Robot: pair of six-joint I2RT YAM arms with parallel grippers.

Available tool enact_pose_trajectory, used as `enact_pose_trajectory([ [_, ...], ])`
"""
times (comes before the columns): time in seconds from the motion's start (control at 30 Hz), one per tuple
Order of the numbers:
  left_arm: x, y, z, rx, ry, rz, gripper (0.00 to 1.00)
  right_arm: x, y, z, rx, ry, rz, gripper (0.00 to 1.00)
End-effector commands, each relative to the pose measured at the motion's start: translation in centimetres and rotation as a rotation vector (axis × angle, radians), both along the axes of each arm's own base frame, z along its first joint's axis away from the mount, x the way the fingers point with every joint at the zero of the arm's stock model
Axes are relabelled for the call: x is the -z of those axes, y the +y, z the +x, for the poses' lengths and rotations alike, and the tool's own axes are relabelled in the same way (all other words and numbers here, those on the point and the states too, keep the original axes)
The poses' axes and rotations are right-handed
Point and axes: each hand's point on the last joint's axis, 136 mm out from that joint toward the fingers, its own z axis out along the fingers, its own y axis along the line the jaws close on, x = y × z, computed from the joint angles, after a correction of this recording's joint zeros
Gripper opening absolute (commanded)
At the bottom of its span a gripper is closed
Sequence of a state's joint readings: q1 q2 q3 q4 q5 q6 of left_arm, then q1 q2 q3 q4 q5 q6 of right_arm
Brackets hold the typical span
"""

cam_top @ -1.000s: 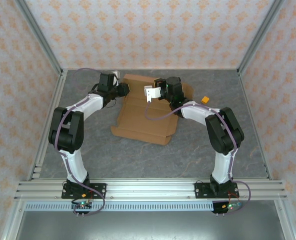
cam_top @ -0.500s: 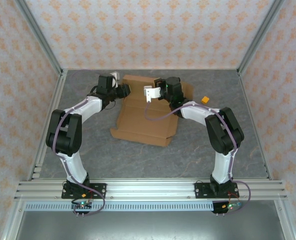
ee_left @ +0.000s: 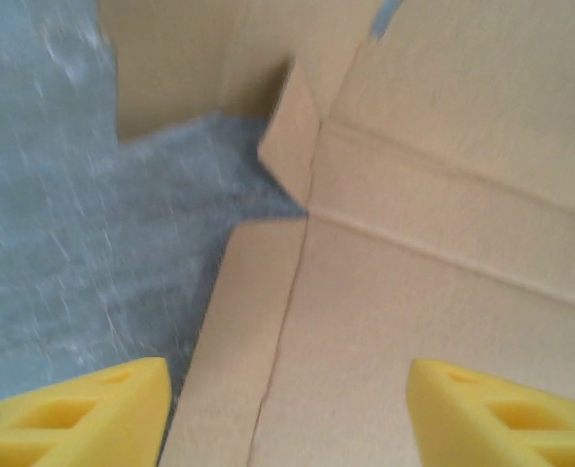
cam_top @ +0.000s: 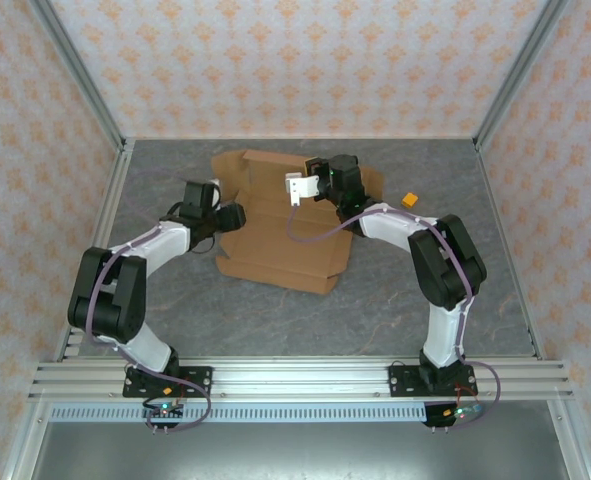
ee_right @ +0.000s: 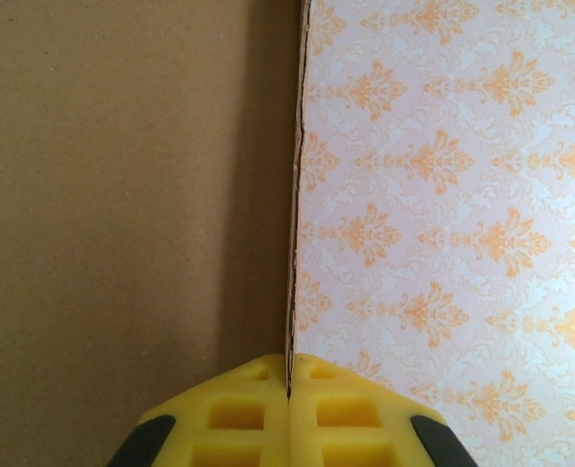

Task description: Fold the paper box

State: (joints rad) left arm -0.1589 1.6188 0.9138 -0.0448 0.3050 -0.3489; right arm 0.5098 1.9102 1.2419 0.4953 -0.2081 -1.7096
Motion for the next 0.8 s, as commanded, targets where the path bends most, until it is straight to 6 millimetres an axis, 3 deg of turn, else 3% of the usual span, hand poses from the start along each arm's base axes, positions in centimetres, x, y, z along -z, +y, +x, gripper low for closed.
enact_pose_trajectory([
  [0.0, 0.4, -2.9, 0.6, 0.055, 0.001, -0.141, 0.56, -0.3, 0.5, 0.5, -0.009, -0.002, 0.021, 0.00],
  [0.07, 1.2, -3.4, 0.9, 0.054, 0.016, -0.159, 0.51, -0.3, 0.5, 0.4, -0.008, -0.002, 0.020, 0.00],
  [0.17, 3.0, -2.5, 1.1, 0.012, 0.037, -0.121, 0.47, -0.5, 0.5, 0.3, -0.008, 0.000, 0.020, 0.00],
  [0.3, 5.9, 1.1, 1.3, -0.122, 0.079, -0.062, 0.42, -0.4, 0.4, 0.3, -0.008, -0.001, 0.017, 0.00],
  [0.43, 7.1, 3.3, 1.3, -0.220, 0.083, -0.078, 0.40, -0.3, 0.3, 0.3, -0.017, 0.002, 0.012, 0.00],
  [0.63, 8.5, 4.1, 1.2, -0.313, 0.145, -0.121, 0.39, -0.2, 0.3, -0.7, -0.093, 0.045, 0.028, 0.00],
  [0.77, 8.7, 3.1, 1.7, -0.304, 0.134, -0.228, 0.38, 0.0, 0.0, -1.2, -0.118, 0.059, -0.008, 0.00],
])
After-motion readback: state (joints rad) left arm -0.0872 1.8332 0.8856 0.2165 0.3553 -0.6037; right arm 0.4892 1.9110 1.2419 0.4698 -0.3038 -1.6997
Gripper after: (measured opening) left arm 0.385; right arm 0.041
